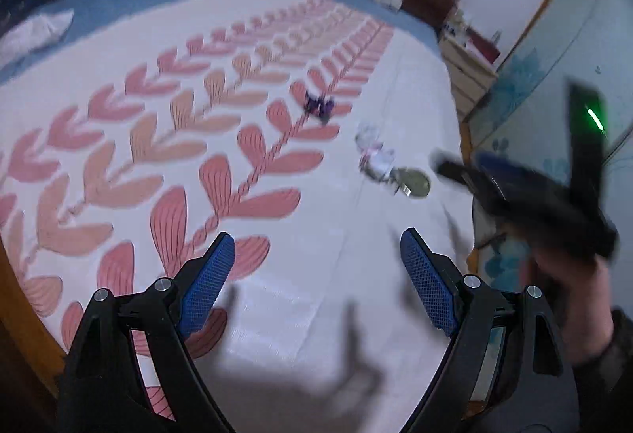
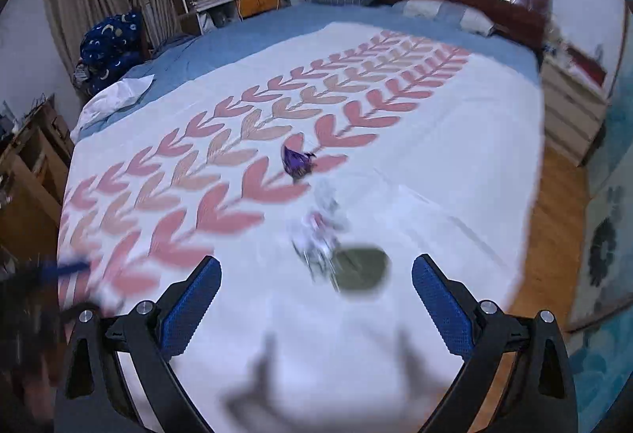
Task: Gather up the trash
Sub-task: 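Return both tools to the bed and grasp pink paper with the right tool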
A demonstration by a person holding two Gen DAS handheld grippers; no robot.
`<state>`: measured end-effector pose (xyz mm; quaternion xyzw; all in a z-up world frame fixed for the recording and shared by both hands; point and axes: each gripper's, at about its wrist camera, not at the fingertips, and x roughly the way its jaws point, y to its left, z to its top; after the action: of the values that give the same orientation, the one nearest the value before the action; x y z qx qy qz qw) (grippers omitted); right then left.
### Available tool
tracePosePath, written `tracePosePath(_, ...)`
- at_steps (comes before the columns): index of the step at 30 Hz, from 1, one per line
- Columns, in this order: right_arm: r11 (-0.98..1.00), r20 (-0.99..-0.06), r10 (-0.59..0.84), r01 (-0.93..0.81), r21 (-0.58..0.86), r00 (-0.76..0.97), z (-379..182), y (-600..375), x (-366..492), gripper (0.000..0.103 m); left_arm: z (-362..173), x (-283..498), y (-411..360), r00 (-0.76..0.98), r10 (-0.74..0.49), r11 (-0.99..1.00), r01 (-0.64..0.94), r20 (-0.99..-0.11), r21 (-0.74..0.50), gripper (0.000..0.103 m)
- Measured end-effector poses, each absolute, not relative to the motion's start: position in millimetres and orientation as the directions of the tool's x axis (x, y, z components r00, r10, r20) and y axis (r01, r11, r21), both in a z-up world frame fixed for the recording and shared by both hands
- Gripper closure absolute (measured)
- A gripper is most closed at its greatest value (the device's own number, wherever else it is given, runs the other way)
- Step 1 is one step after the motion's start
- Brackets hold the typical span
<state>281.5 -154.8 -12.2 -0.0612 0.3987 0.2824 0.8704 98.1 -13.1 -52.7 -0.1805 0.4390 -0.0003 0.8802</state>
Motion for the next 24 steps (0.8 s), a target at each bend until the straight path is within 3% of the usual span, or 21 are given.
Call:
tracePosePath(2, 0.827, -0.765, 0.433, -0.548, 0.126, 0.477, -26.4, -131.9, 302.0, 0.018, -53.2, 96.6, -7.3, 0.613, -0.167, 0.932, -0.157, -0.772, -0.326, 0.018)
tracePosePath(3, 0.830, -0.784, 0.420, -0.542, 0.129, 0.457, -35.7, -122.5, 314.4, 0.029, -52.7, 95.3, -3.4, 0.618, -0.158, 0.931, -0.166, -0.770, -0.325, 0.018)
tracePosePath(5, 0.859, -0.812, 0.388, -0.490, 0.148, 0.435, -58.3, -112.6, 328.8, 0.033, -51.9, 95.2, 5.0, 0.623, -0.161, 0.923, -0.179, -0.765, -0.340, 0.018)
tracePosePath(6, 0.868, -0.833, 0.385, -0.462, 0.181, 0.397, -71.1, -112.2, 339.0, 0.039, -53.0, 94.9, 10.7, 0.620, -0.168, 0.916, -0.190, -0.766, -0.354, 0.018)
tracePosePath(7, 0.870, -0.839, 0.385, -0.455, 0.191, 0.384, -80.1, -108.2, 341.2, 0.053, -54.0, 95.4, 13.6, 0.618, -0.173, 0.911, -0.195, -0.767, -0.363, 0.018)
tracePosePath(10, 0.855, -0.822, 0.426, -0.466, 0.229, 0.378, -92.1, -112.9, 336.8, 0.071, -58.3, 96.1, 22.0, 0.614, -0.196, 0.890, -0.215, -0.764, -0.401, 0.018)
tracePosePath(12, 0.832, -0.795, 0.488, -0.468, 0.299, 0.360, -92.6, -122.7, 331.1, 0.076, -62.6, 95.8, 30.3, 0.617, -0.215, 0.864, -0.240, -0.757, -0.442, 0.018)
tracePosePath(16, 0.763, -0.726, 0.609, -0.484, 0.428, 0.319, -83.6, -141.7, 323.2, 0.076, -71.9, 101.0, 35.7, 0.610, -0.229, 0.837, -0.274, -0.759, -0.473, 0.018)
tracePosePath(24, 0.650, -0.608, 0.749, -0.464, 0.601, 0.263, -68.9, -191.1, 283.1, 0.077, -80.7, 153.9, 12.8, 0.603, -0.243, 0.870, -0.211, -0.759, -0.446, 0.018)
